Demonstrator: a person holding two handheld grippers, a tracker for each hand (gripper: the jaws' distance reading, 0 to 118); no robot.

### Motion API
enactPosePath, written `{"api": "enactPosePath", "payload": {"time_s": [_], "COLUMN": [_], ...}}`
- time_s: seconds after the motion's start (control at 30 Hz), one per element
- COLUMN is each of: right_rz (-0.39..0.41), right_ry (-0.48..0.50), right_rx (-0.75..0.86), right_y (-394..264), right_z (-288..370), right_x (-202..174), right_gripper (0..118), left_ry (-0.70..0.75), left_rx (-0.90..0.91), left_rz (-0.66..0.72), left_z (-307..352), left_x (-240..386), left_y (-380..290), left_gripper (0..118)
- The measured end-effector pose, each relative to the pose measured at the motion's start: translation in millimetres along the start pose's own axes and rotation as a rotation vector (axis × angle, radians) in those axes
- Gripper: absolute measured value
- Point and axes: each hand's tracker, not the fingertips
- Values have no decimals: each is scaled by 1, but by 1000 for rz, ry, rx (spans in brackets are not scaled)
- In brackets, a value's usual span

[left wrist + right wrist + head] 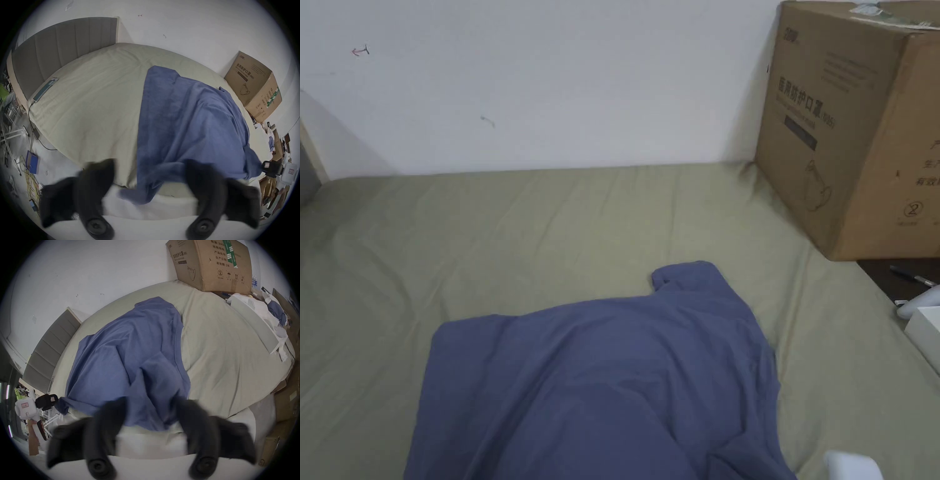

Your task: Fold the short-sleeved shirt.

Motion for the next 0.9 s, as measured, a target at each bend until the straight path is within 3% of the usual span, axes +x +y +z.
{"api": "enactPosePath", "payload": {"time_s": [0.03,0.13,0.2,0.27,0.33,0.37,0.43,0.53,0.67,0.77,0.8,0.83,0.9], "right_rz": [7,32,55,84,94,98,84,79,154,141,126,123,149], "right_ry": [2,5,7,18,20,22,34,49,9,-1,7,10,-58], "right_rx": [4,29,28,51,57,59,82,86,97,93,108,108,57], "right_y": [2,10,15,20,27,30,39,62,109,156,172,187,219], "right_z": [2,13,22,34,38,39,37,24,-11,-50,-64,-78,-115], "right_x": [0,-1,-3,-11,-15,-18,-20,-19,-12,-1,5,9,15], "right_gripper": [105,103,97,60,16,7,0,0,0,0,1,25,96], "left_ry": [-9,-83,-114,-102,-94,-94,-102,-124,-137,-127,-134,-141,-138], "left_rx": [6,9,16,91,114,132,207,235,231,231,224,213,209], "left_rz": [17,142,145,112,49,25,-30,-45,-56,-77,-79,-83,-92], "left_z": [2,10,17,28,36,38,44,43,20,-3,-11,-18,-30], "left_x": [-2,-12,-11,-5,6,11,28,39,45,53,59,63,70], "left_y": [3,15,23,28,39,43,50,69,98,117,122,127,135], "left_gripper": [117,117,110,67,12,3,0,0,0,0,0,0,0]}}
